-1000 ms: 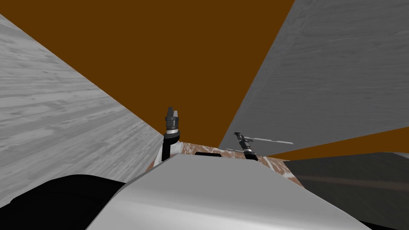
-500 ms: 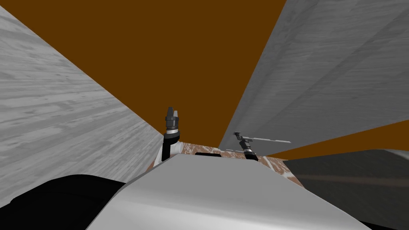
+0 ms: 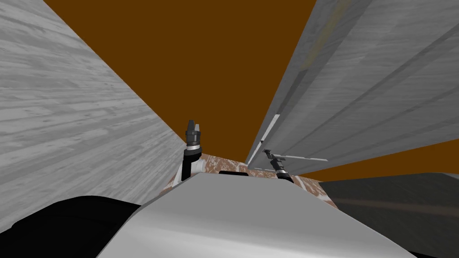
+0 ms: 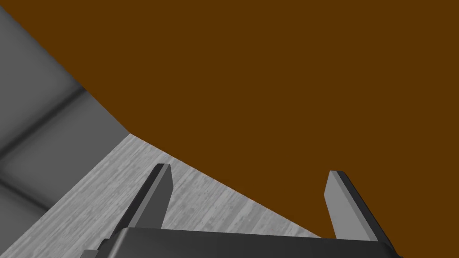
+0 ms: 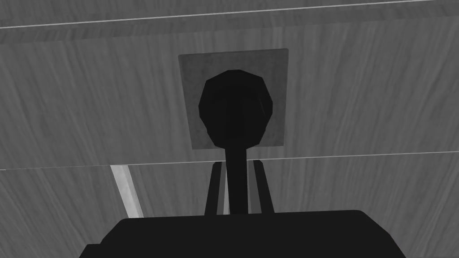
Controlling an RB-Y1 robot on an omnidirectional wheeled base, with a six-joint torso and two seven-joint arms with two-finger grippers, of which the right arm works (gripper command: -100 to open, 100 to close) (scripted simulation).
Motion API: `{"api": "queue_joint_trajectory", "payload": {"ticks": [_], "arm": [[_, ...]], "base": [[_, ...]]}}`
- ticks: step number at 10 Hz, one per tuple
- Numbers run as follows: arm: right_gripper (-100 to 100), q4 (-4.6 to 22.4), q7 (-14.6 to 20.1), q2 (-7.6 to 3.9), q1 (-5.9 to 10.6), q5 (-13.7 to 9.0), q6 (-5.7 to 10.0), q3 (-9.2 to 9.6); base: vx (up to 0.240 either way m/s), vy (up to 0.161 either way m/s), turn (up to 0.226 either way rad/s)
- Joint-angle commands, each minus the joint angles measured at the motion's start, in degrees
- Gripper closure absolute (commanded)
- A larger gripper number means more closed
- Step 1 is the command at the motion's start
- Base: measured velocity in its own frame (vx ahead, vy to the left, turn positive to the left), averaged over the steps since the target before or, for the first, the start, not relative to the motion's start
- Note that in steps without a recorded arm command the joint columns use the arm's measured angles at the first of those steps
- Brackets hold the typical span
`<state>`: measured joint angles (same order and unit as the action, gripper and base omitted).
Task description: Pull the door open
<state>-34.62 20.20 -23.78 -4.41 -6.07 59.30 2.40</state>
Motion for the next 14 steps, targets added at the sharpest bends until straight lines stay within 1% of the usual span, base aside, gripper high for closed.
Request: {"api": "queue_joint_trajectory", "payload": {"ticks": [1, 3, 5, 6, 7, 14], "arm": [[100, 0.1, 1.1, -0.81, -1.28, 0.4, 1.62, 0.9], [100, 0.3, 2.3, -1.79, -2.33, 0.8, 3.43, 1.75], [100, 0.6, 3.3, -2.59, -3.19, 1.1, 4.91, 2.44], [100, 0.1, 2.7, -2.24, -3.0, 1.0, 3.99, 2.17], [100, 0.8, 3.1, -2.63, -3.77, 1.1, 5.43, 2.51], [100, 3.4, 4.8, -4.32, -6.44, 1.2, 11.77, 3.63]], "base": [[-0.186, -0.071, 0.139], [-0.208, -0.07, 0.153], [-0.193, -0.056, 0.107], [-0.076, -0.014, 0.013], [-0.146, -0.048, 0.177], [-0.213, -0.08, 0.197]]}}
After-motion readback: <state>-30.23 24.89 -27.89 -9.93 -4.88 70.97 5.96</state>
